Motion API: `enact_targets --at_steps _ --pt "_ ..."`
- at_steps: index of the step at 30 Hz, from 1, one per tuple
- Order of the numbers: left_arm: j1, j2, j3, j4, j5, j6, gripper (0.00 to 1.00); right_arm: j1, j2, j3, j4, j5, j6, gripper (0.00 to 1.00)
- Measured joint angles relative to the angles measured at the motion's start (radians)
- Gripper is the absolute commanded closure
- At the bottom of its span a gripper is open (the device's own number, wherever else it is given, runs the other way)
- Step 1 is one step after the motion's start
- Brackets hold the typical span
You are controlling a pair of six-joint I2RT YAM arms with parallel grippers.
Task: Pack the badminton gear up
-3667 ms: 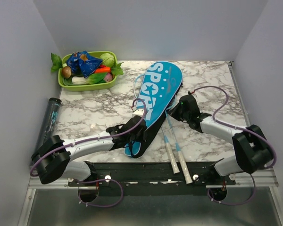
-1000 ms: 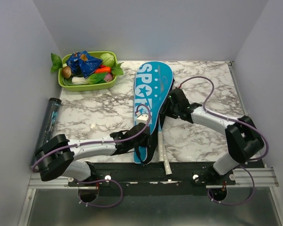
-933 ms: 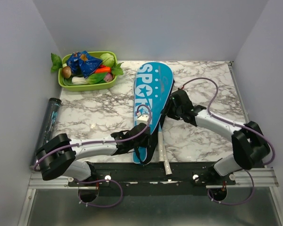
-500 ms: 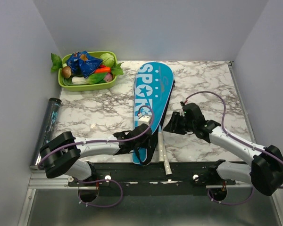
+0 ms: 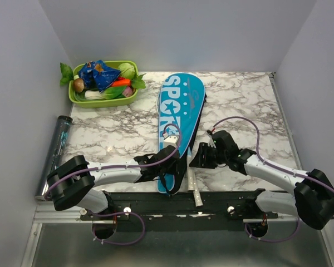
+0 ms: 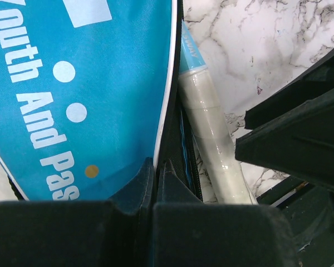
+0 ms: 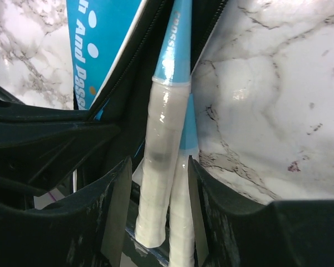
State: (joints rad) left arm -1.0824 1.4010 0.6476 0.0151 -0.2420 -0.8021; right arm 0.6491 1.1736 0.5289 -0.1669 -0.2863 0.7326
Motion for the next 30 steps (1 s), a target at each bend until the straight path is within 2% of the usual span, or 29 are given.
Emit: enact_targets --at_steps 9,19,21,30 --pt "-0.002 0.0 0.0 0.0 -0.001 0.0 1.0 0.035 0.086 -0.002 0.07 -0.016 0.027 0.49" --pt "-0.003 -0.008 0.0 -0.001 -0.001 0.0 1.0 0.041 0.128 0.0 0.098 -0.015 0.054 0.77" --pt "-0.004 -0.008 0.0 -0.001 -0.001 0.0 1.0 0.043 0.135 0.006 0.098 -0.016 0.053 0.87" --pt "-0.011 -0.008 0.0 -0.001 -0.009 0.0 1.0 0.044 0.157 0.019 0.113 -0.016 0.072 0.93"
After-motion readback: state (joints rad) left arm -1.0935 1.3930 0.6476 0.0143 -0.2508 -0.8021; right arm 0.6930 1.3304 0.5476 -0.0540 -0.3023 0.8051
